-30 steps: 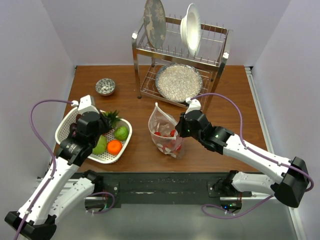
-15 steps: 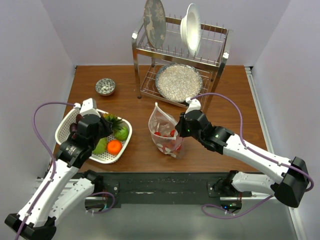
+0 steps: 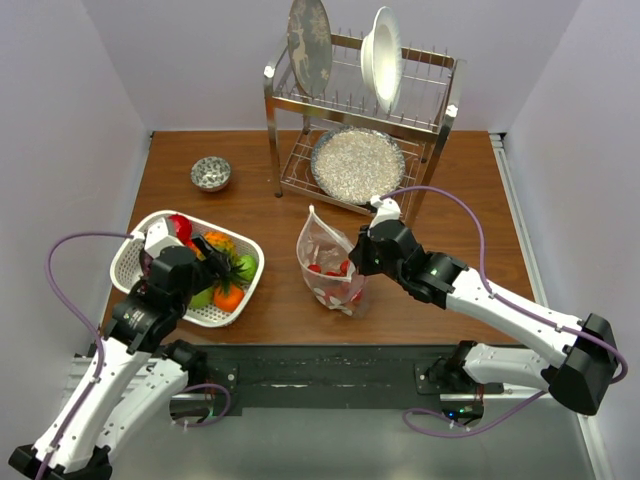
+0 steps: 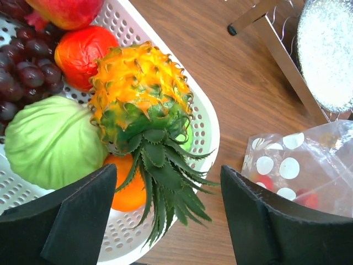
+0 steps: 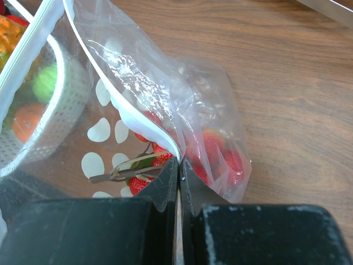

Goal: Open the zip-top bag and remove the fake food

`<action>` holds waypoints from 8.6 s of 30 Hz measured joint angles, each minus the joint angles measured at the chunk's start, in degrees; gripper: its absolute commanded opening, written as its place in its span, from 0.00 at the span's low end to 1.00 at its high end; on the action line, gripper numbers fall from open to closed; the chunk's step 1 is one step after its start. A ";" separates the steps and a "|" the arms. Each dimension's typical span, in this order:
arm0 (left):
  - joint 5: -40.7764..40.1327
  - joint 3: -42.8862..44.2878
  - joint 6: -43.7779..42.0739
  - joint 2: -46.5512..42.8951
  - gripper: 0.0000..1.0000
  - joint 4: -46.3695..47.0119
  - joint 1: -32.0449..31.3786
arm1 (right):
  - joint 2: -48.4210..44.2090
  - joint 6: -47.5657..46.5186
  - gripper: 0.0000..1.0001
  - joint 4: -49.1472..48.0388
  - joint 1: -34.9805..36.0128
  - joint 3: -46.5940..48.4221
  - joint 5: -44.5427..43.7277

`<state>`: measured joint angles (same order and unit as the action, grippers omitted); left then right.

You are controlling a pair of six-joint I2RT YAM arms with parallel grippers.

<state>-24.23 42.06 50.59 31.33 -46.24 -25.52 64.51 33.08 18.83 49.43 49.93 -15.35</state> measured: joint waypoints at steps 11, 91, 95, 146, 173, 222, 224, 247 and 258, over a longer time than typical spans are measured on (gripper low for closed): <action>5.73 13.75 -10.80 9.73 0.68 5.49 -0.11 | -2.03 -0.92 0.00 1.77 0.00 0.24 -1.99; 2.54 -0.96 -41.46 62.31 0.63 73.40 -43.12 | -14.95 12.98 0.00 15.76 14.05 -10.97 -15.17; 3.19 -0.96 -45.11 64.19 0.61 79.25 -43.12 | -14.29 13.03 0.00 15.96 14.05 -10.95 -15.26; 2.75 -6.49 -34.21 40.13 0.00 59.78 -47.28 | -6.01 8.02 0.00 23.10 14.21 1.01 -28.87; -2.45 7.13 -25.90 28.46 0.00 28.35 -47.30 | -3.02 3.89 0.00 14.38 5.51 -2.47 -23.80; -6.54 17.53 -18.69 20.35 0.00 5.49 31.54 | 6.34 -4.11 0.00 -1.27 3.98 -4.68 -2.58; -5.99 15.08 -18.67 19.91 0.00 6.16 32.96 | 6.95 -4.35 0.00 -1.66 3.85 -4.68 -1.86; 9.51 -0.74 -15.04 11.74 0.35 9.20 34.12 | 8.28 -5.05 0.00 -4.76 3.10 -6.34 1.42; 10.60 -0.74 -13.77 9.75 0.53 9.07 34.12 | 8.28 -5.05 0.00 -5.16 3.10 -6.36 1.55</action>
<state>-13.63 41.32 36.82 41.08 -37.17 8.60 72.79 28.03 13.67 52.53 43.57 -13.80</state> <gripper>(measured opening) 0.483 0.011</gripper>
